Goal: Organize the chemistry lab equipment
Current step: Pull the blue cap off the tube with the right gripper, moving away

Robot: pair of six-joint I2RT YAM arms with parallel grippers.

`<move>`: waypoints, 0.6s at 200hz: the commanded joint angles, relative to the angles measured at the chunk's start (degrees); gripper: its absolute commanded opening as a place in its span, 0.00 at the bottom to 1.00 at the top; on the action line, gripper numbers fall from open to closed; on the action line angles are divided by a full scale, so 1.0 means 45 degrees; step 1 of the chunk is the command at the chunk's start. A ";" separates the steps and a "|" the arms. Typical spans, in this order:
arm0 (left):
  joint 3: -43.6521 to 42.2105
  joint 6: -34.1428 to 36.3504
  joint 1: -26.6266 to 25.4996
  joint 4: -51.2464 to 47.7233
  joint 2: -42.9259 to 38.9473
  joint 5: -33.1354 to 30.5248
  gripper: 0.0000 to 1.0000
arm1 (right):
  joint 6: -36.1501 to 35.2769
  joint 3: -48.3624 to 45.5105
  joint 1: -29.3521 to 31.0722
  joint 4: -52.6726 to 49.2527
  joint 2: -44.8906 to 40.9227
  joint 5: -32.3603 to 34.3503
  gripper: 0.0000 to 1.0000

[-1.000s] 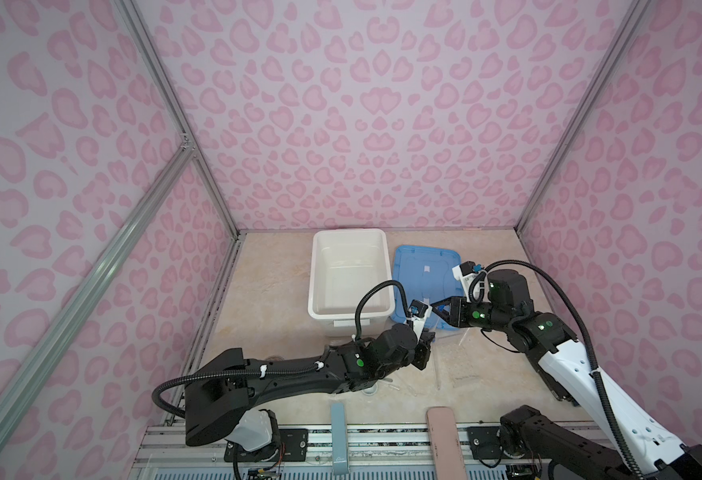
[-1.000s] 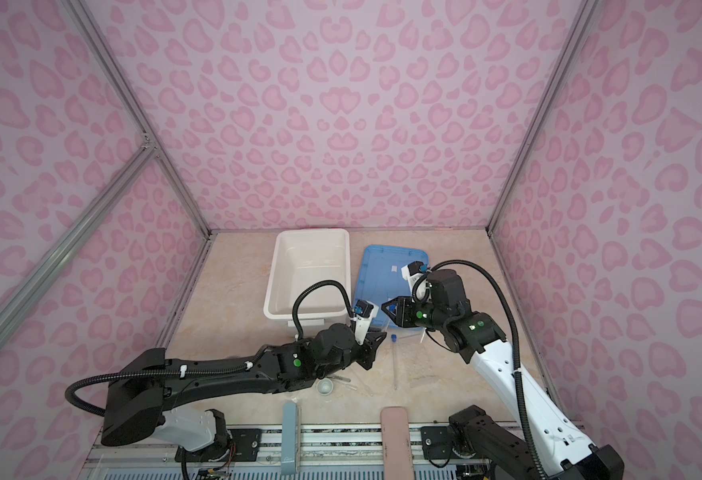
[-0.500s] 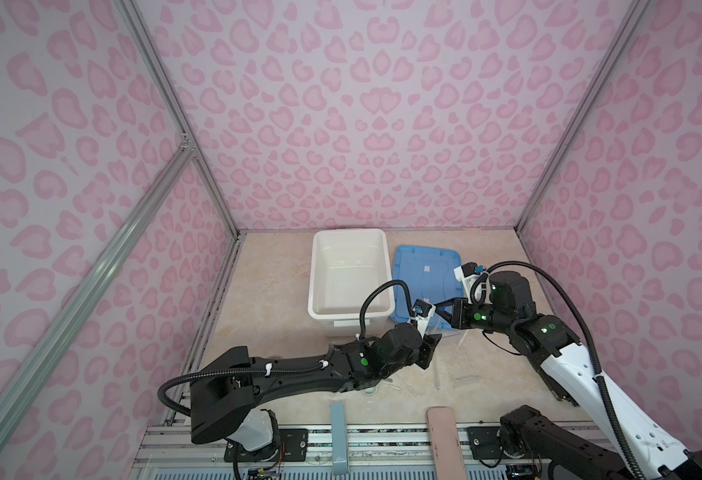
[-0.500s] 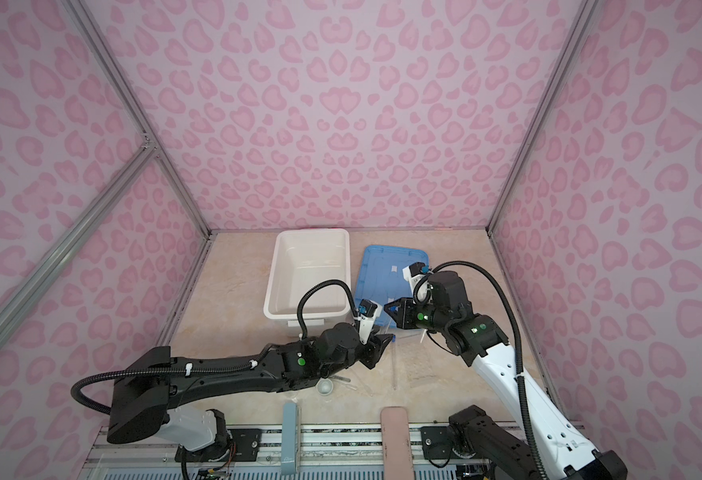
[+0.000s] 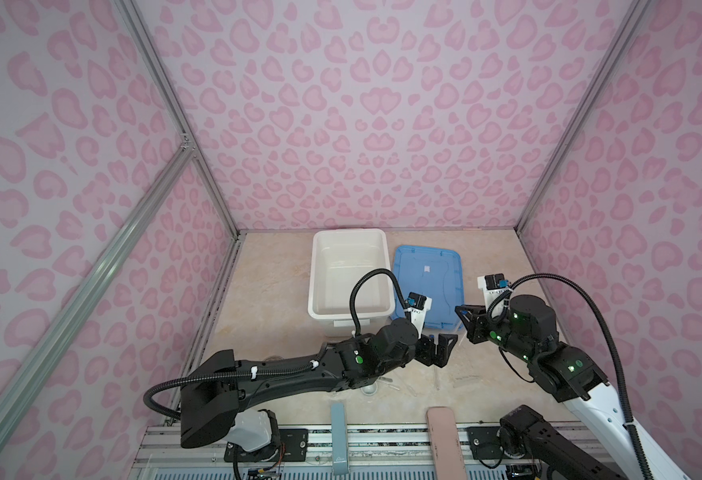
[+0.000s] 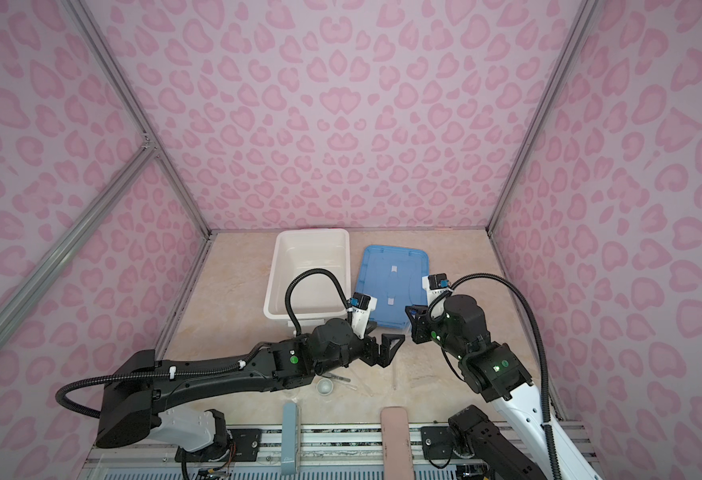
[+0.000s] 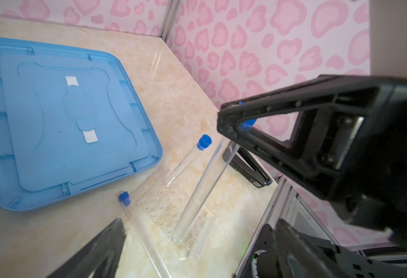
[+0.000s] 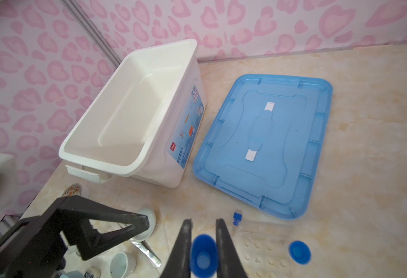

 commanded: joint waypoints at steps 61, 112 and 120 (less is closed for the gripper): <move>0.0183 -0.1833 -0.0025 -0.0555 0.0575 -0.0286 0.98 | 0.0797 -0.1631 0.0061 -0.0515 -0.3145 0.5468 0.14; 0.0271 -0.1992 -0.0080 -0.0477 0.0828 -0.0001 0.98 | 0.0836 -0.2980 0.0061 0.0337 -0.3473 0.5816 0.14; 0.0282 -0.2006 -0.0090 -0.0457 0.0902 0.0091 0.98 | 0.0924 -0.3161 0.0062 0.0490 -0.3516 0.5730 0.14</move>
